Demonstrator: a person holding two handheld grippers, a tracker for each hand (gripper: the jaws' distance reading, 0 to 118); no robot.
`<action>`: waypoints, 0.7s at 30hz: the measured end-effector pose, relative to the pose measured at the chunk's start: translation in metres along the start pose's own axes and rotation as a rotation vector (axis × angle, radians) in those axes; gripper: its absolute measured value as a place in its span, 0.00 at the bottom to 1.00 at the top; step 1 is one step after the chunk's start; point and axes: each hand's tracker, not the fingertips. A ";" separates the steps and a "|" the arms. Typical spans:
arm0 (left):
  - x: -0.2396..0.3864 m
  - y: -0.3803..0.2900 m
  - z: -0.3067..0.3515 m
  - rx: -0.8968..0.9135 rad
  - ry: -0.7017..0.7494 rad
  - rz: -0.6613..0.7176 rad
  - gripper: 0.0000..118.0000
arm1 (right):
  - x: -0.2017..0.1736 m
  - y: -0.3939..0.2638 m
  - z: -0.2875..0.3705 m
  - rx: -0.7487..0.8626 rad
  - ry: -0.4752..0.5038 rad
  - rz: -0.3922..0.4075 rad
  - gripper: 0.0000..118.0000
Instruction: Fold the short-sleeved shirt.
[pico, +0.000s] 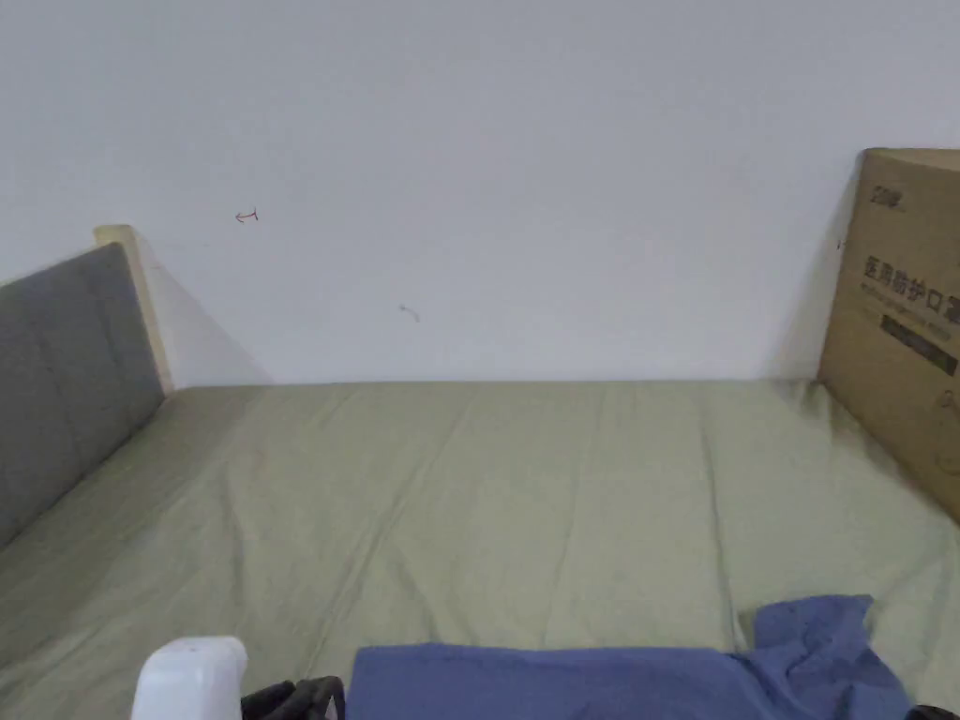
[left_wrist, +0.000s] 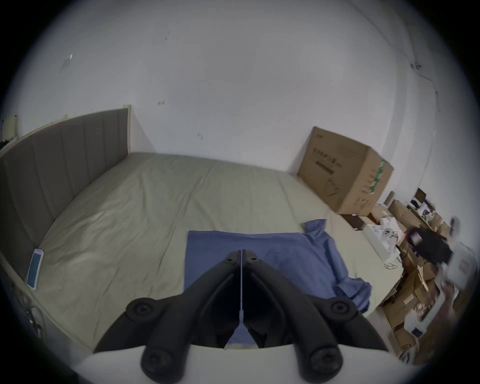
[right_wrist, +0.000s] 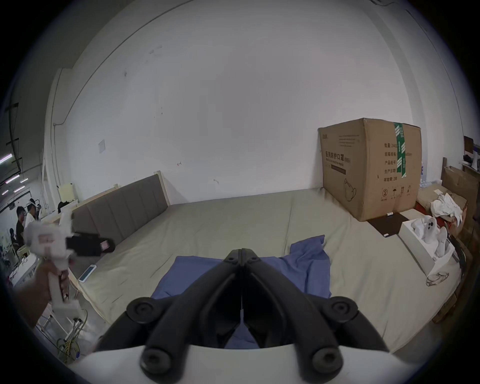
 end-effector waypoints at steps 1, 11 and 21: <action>-0.008 0.011 -0.023 -0.050 0.013 0.000 0.01 | 0.002 -0.001 -0.006 -0.014 0.004 0.000 0.00; -0.087 0.018 -0.286 -0.403 0.154 -0.054 0.97 | 0.029 -0.008 -0.060 -0.128 -0.026 -0.017 0.00; -0.108 -0.034 -0.356 -0.523 0.212 -0.144 0.97 | 0.045 -0.017 -0.101 -0.187 -0.042 -0.067 0.00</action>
